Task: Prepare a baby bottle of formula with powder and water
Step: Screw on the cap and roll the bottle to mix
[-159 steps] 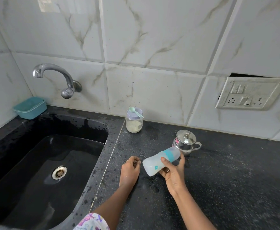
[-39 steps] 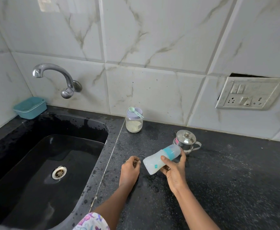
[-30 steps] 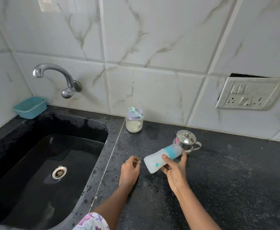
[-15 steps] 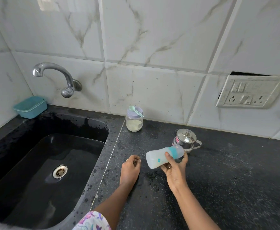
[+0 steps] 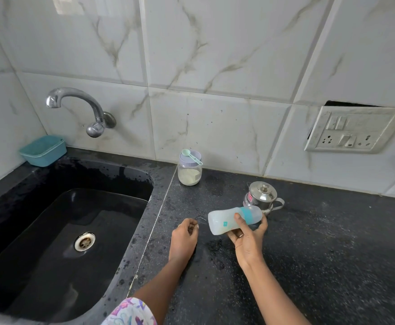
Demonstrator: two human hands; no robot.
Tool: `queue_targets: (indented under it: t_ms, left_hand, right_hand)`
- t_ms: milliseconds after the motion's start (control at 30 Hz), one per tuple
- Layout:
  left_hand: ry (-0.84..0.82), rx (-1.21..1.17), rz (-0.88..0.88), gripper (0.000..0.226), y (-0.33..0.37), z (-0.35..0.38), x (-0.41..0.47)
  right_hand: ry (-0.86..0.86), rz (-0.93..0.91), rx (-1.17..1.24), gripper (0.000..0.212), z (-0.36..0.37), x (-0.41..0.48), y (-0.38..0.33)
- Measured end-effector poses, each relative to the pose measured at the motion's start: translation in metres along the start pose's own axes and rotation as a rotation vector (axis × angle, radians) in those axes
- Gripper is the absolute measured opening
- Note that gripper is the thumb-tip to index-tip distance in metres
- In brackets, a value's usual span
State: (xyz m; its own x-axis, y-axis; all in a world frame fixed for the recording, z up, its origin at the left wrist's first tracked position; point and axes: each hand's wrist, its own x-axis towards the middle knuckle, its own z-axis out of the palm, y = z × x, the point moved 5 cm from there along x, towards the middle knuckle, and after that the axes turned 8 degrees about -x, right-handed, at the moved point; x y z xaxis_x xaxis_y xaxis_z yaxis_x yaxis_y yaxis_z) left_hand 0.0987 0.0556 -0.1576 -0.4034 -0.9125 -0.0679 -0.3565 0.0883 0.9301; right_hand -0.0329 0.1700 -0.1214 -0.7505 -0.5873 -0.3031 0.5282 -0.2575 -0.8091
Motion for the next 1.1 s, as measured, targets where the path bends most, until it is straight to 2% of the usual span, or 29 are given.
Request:
queue_targets:
  t_ms: [167, 300, 433, 600, 733, 867, 1033, 1100]
  left_hand:
    - [0.0, 0.001, 0.002, 0.013, 0.0, 0.0, 0.0]
    - [-0.002, 0.001, -0.001, 0.012, 0.001, 0.0, 0.0]
    - [0.002, 0.007, 0.002, 0.012, 0.001, 0.0, 0.001]
    - [0.001, 0.011, 0.003, 0.013, 0.002, -0.001, 0.0]
    - [0.002, 0.015, -0.002, 0.013, 0.001, -0.001, 0.0]
    - [-0.003, 0.015, 0.009, 0.013, 0.0, 0.0, 0.0]
    - [-0.003, 0.014, 0.006, 0.012, -0.001, 0.0, 0.001]
    - [-0.005, 0.017, 0.005, 0.012, 0.0, 0.0, 0.001]
  right_hand:
    - [-0.07, 0.034, -0.067, 0.079, 0.003, -0.002, 0.002]
    - [0.014, 0.024, 0.046, 0.069, -0.001, 0.001, 0.005]
    - [-0.031, 0.031, -0.045, 0.073, 0.002, -0.002, 0.006]
    - [0.039, 0.034, 0.046, 0.069, -0.005, 0.001, 0.01]
    - [-0.054, 0.027, -0.077, 0.076, 0.001, -0.002, 0.006]
    - [0.009, 0.023, 0.03, 0.07, 0.0, 0.004, 0.006]
    - [-0.097, 0.0, -0.121, 0.078, 0.007, 0.0, 0.002]
    - [-0.051, 0.004, -0.056, 0.076, 0.004, 0.002, 0.002]
